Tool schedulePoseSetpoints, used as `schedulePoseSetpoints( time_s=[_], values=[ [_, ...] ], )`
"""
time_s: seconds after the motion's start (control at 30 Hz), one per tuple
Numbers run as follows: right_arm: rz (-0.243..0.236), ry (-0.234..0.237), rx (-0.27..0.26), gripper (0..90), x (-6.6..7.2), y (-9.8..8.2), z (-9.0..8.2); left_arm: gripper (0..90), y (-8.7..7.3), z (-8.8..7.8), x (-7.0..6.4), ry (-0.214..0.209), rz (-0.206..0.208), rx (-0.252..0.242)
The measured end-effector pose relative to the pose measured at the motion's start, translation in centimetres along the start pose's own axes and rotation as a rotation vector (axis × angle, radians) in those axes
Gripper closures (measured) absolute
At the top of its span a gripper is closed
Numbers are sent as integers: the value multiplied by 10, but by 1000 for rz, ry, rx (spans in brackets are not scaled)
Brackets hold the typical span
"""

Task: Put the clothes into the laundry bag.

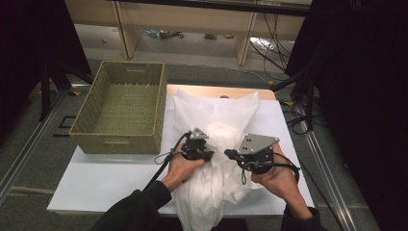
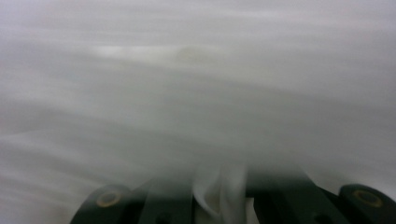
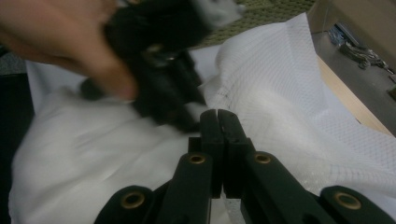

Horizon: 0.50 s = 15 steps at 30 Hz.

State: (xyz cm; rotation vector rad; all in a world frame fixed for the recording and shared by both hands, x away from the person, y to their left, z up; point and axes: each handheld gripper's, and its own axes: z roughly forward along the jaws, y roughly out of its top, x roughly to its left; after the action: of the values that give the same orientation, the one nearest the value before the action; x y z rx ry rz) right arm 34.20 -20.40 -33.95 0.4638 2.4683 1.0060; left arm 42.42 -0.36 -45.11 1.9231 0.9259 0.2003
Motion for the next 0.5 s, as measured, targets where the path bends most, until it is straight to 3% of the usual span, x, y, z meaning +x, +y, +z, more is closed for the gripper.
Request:
schedulePoseSetpoints(
  time_s=[0.03,0.1,0.13,0.2,0.27,0.33,0.37,0.43,0.47,0.5],
  values=[
    [0,0,0,900,0,0,0,798,-1,4,8,31,-49,-8],
    [-12,-11,22,900,0,0,0,777,-6,9,23,20,-161,14],
    [-9,-9,27,900,-1,-2,1,754,-7,9,23,21,-174,-4],
    [-4,2,40,900,-3,-6,5,683,-8,2,22,24,-159,-2],
    [10,0,46,900,-7,-10,8,510,-7,-10,18,-19,-153,44],
    [11,-4,51,900,-7,-11,7,381,-8,-31,14,-28,-97,67],
    [11,-6,55,900,-7,-11,6,345,-9,-43,13,-22,-77,59],
    [16,-17,50,900,-9,-12,4,276,-14,-67,13,-54,-74,51],
    [17,-16,46,900,-10,-12,4,256,-17,-75,14,-76,-67,61],
    [34,-20,53,900,-9,-13,3,238,-25,-87,15,-85,-30,96]
  ],
)
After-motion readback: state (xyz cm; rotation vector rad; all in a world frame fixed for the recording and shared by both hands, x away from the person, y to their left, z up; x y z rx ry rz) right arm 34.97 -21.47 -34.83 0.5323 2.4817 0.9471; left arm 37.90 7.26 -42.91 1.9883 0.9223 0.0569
